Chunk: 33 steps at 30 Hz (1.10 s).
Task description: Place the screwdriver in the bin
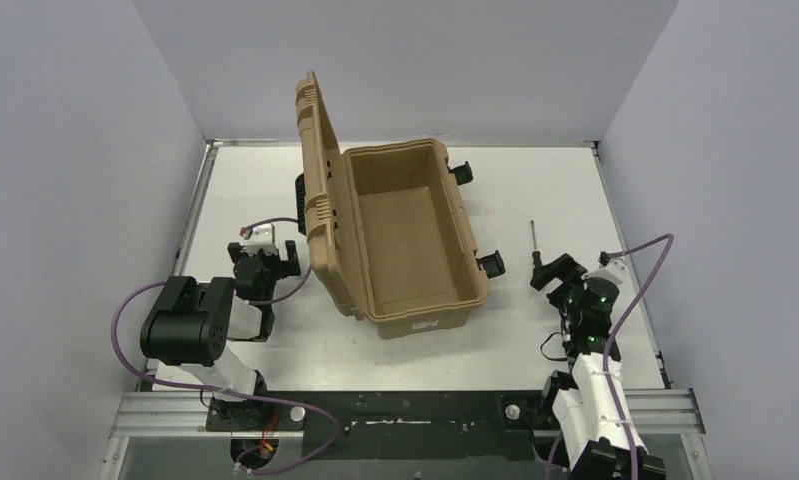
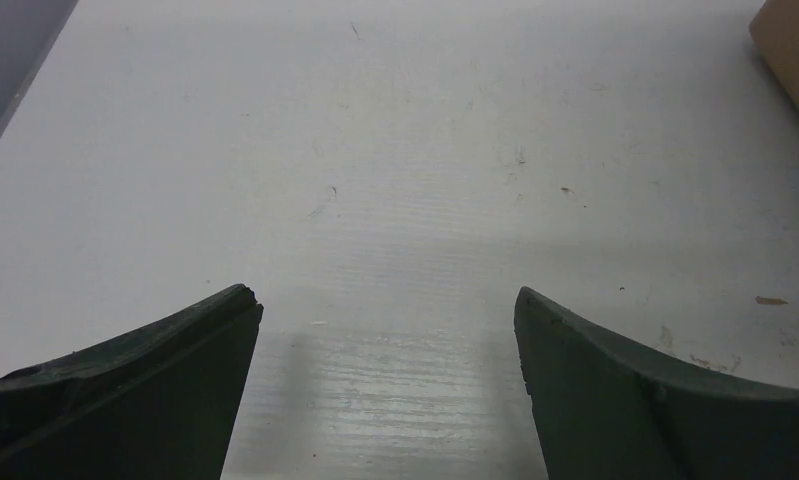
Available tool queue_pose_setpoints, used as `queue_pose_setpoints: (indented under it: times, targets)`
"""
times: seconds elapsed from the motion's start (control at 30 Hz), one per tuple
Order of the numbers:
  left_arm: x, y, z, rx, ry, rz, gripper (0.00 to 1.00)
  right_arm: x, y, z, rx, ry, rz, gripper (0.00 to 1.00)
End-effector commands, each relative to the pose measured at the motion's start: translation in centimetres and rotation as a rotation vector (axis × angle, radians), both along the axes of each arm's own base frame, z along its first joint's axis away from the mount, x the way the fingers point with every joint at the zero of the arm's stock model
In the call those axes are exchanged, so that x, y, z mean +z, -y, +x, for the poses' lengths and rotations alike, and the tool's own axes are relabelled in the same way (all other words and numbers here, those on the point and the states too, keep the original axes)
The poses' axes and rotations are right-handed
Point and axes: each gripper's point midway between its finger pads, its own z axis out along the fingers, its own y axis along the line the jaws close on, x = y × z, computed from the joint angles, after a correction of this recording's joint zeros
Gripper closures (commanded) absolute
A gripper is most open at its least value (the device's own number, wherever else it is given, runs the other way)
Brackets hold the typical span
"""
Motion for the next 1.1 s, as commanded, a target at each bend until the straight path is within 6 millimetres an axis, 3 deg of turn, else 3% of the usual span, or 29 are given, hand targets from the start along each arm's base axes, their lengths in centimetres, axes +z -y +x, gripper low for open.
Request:
queue_pose_setpoints:
  times: [0.0, 0.13, 0.23, 0.33, 0.4, 0.53, 0.67, 1.07]
  targets:
    - [2.1, 0.1, 1.1, 0.003, 0.074, -0.009, 0.03, 7.2, 2.0, 3.0, 0.008, 0.108, -0.156, 0.00]
    - [2.1, 0.1, 1.1, 0.003, 0.075, -0.010, 0.03, 9.7, 3.5, 4.7, 0.029, -0.014, -0.232, 0.00]
    - [2.1, 0.1, 1.1, 0.003, 0.074, -0.011, 0.03, 9.8, 4.6, 6.1, 0.059, -0.164, -0.262, 0.00]
    - [2.1, 0.1, 1.0, 0.003, 0.074, -0.010, 0.03, 8.3, 5.6, 7.0, 0.080, -0.349, -0.264, 0.00]
    - [2.1, 0.1, 1.1, 0.002, 0.074, -0.010, 0.03, 8.4, 5.8, 7.9, 0.106, -0.404, -0.281, 0.00]
    - [2.0, 0.1, 1.0, 0.003, 0.073, -0.010, 0.03, 6.4, 4.7, 8.9, 0.182, -0.531, -0.339, 0.00]
    - [2.1, 0.1, 1.1, 0.003, 0.075, -0.010, 0.03, 3.0, 3.1, 9.1, 0.275, -0.662, -0.360, 0.00]
    - [2.1, 0.1, 1.0, 0.003, 0.074, -0.011, 0.03, -4.2, 1.0, 6.3, 0.377, -0.848, -0.380, 0.06]
